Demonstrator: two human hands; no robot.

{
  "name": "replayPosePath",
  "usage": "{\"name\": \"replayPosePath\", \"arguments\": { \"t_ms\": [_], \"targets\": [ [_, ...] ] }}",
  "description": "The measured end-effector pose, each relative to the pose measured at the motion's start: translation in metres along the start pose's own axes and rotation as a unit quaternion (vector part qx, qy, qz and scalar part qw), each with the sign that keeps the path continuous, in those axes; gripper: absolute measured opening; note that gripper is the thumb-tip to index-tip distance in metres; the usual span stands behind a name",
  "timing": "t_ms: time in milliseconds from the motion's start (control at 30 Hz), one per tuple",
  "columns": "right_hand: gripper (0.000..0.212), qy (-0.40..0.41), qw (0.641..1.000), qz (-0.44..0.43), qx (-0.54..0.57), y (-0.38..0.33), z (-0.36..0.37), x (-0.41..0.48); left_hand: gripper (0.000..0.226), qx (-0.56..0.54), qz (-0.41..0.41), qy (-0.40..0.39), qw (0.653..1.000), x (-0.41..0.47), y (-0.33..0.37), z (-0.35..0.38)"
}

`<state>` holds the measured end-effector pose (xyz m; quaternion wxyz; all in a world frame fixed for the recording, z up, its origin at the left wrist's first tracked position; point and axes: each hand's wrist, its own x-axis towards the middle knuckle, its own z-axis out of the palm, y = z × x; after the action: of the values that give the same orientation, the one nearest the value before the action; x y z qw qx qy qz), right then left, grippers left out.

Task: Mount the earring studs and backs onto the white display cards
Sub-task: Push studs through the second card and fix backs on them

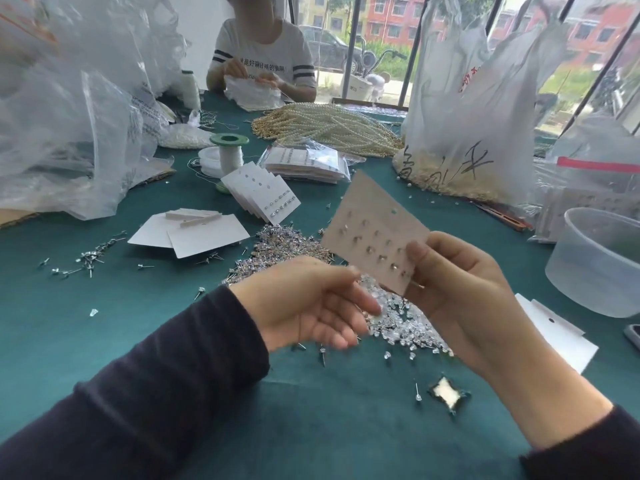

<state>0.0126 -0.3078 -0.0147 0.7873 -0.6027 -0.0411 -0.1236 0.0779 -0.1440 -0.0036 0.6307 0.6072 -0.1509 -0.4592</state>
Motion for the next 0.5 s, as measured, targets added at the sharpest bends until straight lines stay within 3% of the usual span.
{"name": "replayPosePath", "arguments": {
  "t_ms": [67, 133, 233, 300, 400, 467, 500],
  "targets": [
    [0.016, 0.012, 0.999, 0.031, -0.013, -0.001, -0.007, 0.002, 0.035, -0.02, 0.071, 0.129, 0.989, 0.001, 0.003, -0.008],
    [0.02, 0.023, 0.998, 0.041, -0.048, 0.0, -0.009, 0.003, 0.037, -0.061, 0.146, 0.201, 0.967, 0.001, 0.007, -0.019],
    [0.021, 0.026, 0.994, 0.036, -0.102, 0.005, -0.01, 0.004, 0.027, 0.02, 0.232, 0.211, 0.95, -0.004, 0.01, -0.027],
    [0.022, 0.021, 0.992, 0.032, -0.119, 0.007, -0.011, 0.004, 0.013, 0.135, 0.244, 0.23, 0.932, -0.005, 0.007, -0.022],
    [0.014, 0.03, 0.983, 0.008, -0.181, 0.01, -0.013, 0.005, 0.008, 0.157, 0.235, 0.261, 0.923, -0.003, 0.005, -0.018],
    [0.014, 0.059, 0.948, -0.048, -0.311, 0.014, -0.018, 0.007, 0.007, 0.123, 0.237, 0.311, 0.912, 0.0, 0.015, -0.03],
    [0.015, 0.07, 0.911, -0.084, -0.398, 0.017, -0.021, 0.008, 0.006, 0.107, 0.242, 0.348, 0.899, 0.003, 0.024, -0.041]
  ]
}}
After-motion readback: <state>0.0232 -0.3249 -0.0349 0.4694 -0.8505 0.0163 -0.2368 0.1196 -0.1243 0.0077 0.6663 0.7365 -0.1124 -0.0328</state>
